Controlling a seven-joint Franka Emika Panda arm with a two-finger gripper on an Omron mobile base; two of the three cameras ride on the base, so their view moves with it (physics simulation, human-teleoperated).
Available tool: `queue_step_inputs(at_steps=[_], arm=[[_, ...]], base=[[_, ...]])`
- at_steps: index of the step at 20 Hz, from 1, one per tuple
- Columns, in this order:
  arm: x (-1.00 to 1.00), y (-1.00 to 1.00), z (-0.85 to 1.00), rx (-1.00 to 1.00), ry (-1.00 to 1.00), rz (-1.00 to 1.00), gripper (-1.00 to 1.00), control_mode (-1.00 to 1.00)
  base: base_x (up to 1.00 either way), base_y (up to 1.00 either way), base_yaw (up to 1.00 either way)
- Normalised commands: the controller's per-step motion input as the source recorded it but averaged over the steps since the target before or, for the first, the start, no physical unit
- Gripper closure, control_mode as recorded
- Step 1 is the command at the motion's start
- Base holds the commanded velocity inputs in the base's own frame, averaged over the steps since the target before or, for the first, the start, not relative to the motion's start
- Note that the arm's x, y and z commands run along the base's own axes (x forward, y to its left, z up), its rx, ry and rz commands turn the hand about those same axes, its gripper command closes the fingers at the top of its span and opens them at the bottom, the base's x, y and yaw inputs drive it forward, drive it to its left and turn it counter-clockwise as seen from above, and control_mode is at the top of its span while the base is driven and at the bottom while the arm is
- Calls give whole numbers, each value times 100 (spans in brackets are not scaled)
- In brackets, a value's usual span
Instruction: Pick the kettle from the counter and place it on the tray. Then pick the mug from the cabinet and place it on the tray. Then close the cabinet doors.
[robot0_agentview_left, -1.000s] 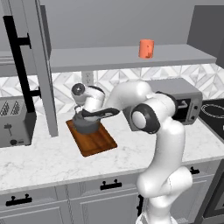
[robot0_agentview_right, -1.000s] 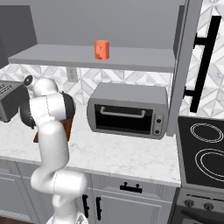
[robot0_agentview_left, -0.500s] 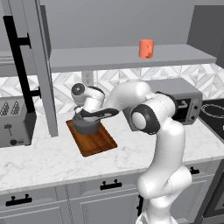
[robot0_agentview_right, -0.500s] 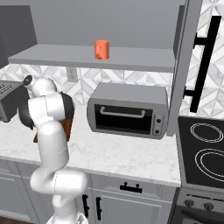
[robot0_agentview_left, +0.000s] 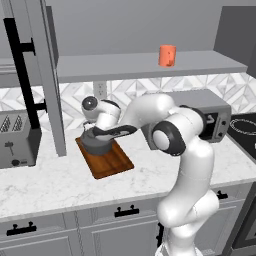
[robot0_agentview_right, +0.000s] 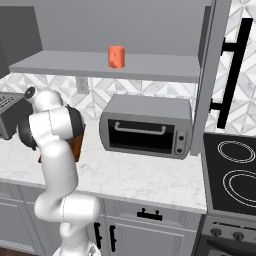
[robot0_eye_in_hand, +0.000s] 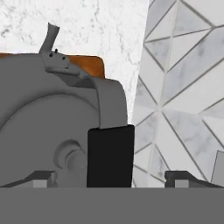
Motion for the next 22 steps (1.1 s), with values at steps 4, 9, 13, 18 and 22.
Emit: queue_step_inputs(at_steps=[4, 9, 13, 18, 22], arm=[[-26, -1, 0, 0, 11, 0, -100, -100], [-51, -2, 23, 0, 3, 0, -100, -100], [-38, -4, 60, 0, 0, 0, -100, -100], [-56, -1, 48, 9, 0, -14, -100, -100], [-64, -11, 43, 13, 0, -23, -100, -100]], base=[[0, 0, 0], [0, 0, 0], [0, 0, 0], [0, 0, 0], [0, 0, 0]])
